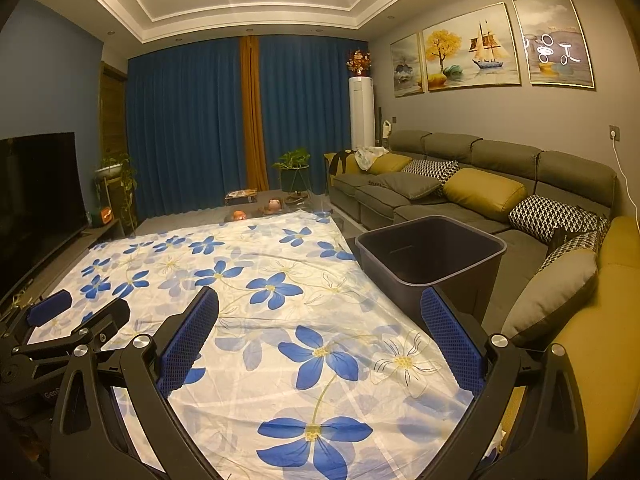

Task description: Collect trash

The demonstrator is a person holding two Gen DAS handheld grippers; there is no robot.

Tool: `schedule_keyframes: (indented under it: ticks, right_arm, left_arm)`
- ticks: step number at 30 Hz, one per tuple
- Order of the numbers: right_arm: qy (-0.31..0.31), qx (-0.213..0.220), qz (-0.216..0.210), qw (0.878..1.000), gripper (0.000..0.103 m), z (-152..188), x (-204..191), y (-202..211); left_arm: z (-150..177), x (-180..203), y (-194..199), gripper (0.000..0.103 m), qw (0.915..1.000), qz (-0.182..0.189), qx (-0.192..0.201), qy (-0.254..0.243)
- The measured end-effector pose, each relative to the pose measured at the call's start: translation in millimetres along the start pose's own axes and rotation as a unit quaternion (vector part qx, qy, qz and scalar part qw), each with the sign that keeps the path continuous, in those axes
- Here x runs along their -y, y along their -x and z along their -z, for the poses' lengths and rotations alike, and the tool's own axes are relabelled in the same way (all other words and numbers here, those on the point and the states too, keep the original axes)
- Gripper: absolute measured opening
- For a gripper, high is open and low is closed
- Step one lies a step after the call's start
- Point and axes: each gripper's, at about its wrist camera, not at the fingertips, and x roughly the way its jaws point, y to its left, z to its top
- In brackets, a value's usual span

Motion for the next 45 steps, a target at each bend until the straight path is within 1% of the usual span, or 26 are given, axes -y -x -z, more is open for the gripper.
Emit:
schedule_keyframes:
  ticks: [45]
  right_arm:
    - [-0.003,-0.001,-0.002,1.0,0.098,-4.6,2.1,-1.4]
  left_arm:
    - [-7.1,5.5,4.1,0.097,1.0,0.002,0.004,0.001]
